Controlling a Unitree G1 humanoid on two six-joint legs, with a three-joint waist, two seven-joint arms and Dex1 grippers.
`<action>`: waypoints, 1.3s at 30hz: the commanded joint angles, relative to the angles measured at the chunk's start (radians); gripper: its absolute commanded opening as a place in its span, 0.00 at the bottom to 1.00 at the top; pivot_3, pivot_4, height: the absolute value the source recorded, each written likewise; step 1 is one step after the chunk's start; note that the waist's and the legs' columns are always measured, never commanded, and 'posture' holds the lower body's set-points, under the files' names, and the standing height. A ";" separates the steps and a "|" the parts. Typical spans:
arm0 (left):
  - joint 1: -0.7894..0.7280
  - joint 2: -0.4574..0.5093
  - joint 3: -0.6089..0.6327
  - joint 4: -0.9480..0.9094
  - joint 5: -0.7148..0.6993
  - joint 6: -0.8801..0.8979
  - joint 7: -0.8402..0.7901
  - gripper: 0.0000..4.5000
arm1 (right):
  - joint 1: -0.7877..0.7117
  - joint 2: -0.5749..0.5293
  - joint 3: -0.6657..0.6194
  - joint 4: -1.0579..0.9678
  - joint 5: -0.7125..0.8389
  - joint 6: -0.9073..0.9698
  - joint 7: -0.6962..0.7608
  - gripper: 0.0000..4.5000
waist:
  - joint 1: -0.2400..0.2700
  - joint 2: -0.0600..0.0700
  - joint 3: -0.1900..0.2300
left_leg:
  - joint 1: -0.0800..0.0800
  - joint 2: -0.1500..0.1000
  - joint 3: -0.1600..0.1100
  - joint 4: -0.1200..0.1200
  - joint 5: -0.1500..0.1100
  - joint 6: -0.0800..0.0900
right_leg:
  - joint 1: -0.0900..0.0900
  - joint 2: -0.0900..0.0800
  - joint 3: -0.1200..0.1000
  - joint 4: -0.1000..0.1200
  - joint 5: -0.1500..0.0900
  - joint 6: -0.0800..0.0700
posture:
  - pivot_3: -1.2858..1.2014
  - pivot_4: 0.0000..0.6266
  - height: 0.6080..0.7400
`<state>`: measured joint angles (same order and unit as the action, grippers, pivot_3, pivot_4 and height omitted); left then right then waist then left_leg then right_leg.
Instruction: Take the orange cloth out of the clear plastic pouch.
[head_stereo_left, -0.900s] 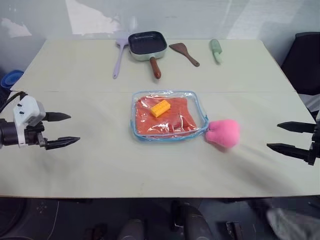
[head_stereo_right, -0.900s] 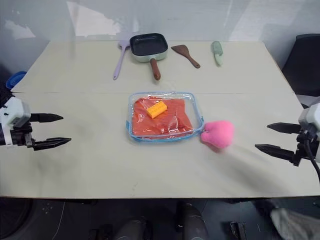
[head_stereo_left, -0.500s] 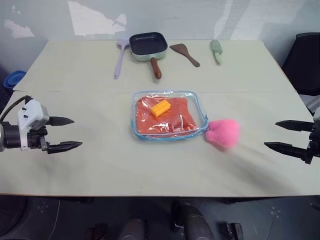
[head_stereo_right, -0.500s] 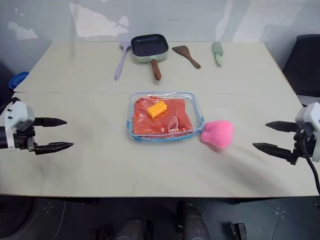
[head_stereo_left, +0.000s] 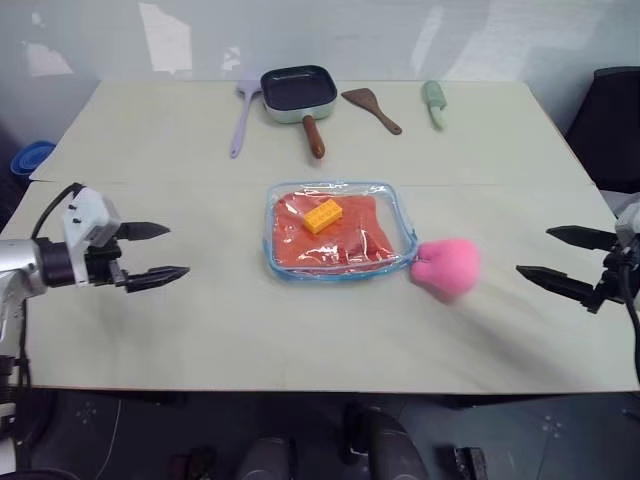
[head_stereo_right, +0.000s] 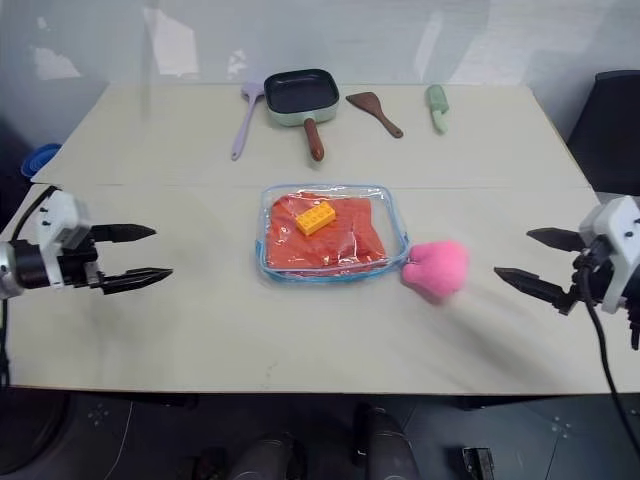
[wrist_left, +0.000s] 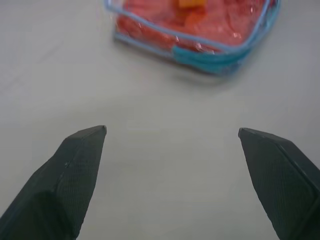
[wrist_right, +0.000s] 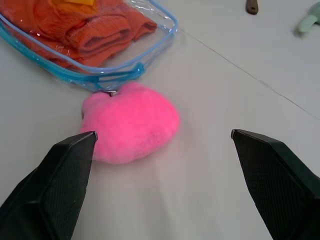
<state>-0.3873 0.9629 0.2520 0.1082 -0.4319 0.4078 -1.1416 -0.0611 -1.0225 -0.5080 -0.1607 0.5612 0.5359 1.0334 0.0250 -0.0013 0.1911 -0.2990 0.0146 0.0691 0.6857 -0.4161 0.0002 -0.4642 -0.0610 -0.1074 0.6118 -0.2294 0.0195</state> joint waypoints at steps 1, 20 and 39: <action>-0.090 -0.069 -0.050 -0.079 -0.039 0.057 0.048 1.00 | 0.014 0.028 -0.024 -0.162 0.083 0.083 -0.051 1.00 | 0.002 0.000 0.000 | 0.000 0.000 0.000 0.000 0.000 0.000 | 0.000 0.000 0.000 0.000 0.000 0.000 | 0.52 0.24 1.00; -0.675 -0.687 -0.387 0.650 0.369 -0.188 0.488 1.00 | -0.101 0.258 0.228 -0.608 0.234 0.263 -0.497 1.00 | 0.000 -0.005 0.002 | -0.002 -0.001 -0.002 0.011 0.001 0.000 | 0.001 0.001 -0.001 0.003 0.003 0.001 | 0.52 0.24 1.00; -0.467 -0.460 -0.222 0.286 0.318 0.014 0.414 0.35 | -0.215 0.240 0.371 -0.533 0.231 0.219 -0.382 1.00 | -0.014 -0.006 0.002 | -0.003 0.000 -0.003 0.012 0.001 0.000 | 0.001 0.001 -0.001 0.002 0.004 0.001 | 0.52 0.24 1.00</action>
<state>-0.8716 0.4409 -0.0502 0.4827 -0.0840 0.3778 -0.7364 -0.2590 -0.7708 -0.1369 -0.6890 0.7758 0.7811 0.6131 0.0106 -0.0070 0.1932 -0.3019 0.0149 0.0657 0.6974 -0.4152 0.0005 -0.4631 -0.0599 -0.1087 0.6139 -0.2257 0.0207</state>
